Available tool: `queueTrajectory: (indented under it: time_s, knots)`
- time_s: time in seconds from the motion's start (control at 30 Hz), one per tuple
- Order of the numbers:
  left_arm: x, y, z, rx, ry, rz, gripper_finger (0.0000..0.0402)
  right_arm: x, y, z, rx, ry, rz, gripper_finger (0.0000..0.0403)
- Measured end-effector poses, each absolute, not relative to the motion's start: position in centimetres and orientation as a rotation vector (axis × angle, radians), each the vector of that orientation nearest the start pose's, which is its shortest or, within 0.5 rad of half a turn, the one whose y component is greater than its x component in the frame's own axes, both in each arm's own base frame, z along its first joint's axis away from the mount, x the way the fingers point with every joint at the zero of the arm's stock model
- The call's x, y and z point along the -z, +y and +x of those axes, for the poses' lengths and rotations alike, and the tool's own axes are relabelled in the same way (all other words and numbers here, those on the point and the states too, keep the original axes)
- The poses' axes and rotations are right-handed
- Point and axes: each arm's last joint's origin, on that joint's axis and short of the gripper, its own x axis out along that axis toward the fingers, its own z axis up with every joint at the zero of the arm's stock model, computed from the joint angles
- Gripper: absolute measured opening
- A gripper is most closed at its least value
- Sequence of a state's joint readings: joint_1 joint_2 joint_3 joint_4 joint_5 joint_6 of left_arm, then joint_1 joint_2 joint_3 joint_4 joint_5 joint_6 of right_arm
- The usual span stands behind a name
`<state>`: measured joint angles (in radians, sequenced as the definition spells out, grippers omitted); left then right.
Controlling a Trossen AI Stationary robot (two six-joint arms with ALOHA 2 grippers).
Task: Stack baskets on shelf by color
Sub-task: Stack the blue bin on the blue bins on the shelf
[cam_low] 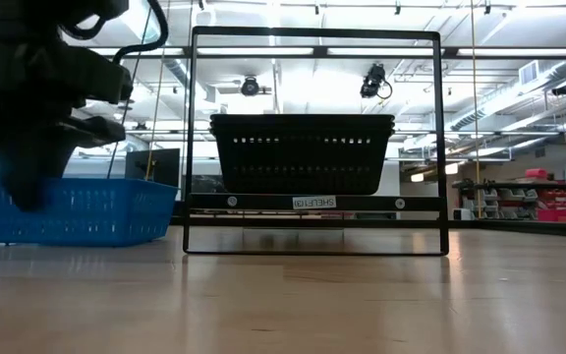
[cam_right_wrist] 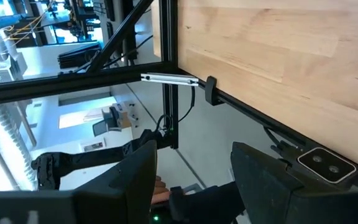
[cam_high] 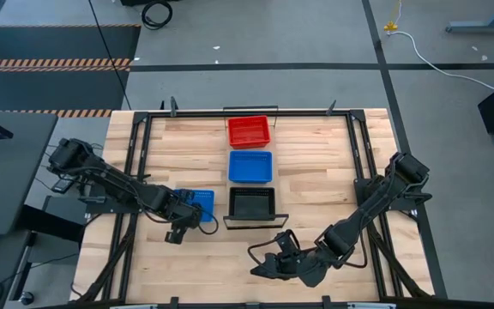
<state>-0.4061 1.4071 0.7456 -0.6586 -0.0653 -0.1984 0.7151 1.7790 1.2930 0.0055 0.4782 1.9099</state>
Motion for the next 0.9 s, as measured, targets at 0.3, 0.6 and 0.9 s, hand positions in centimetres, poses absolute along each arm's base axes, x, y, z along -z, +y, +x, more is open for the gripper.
queueTrajectory:
  time_s: [0.3, 0.6, 0.9]
  knots:
    - [-17.9, -8.3, 20.9, 0.111, 1.386, 0.138, 0.0009, -25.8, 25.7, 30.9, 0.221, 0.428, 1.569, 0.0210]
    - [-24.9, -5.4, 20.8, 0.036, 1.321, 0.167, 0.0008, -26.0, 26.4, 30.5, 0.168, 0.427, 1.521, 0.0210]
    - [-34.7, -2.5, 23.6, -0.086, 0.895, 0.028, 0.0008, -26.9, 26.3, 30.9, 0.107, 0.332, 1.437, 0.0210]
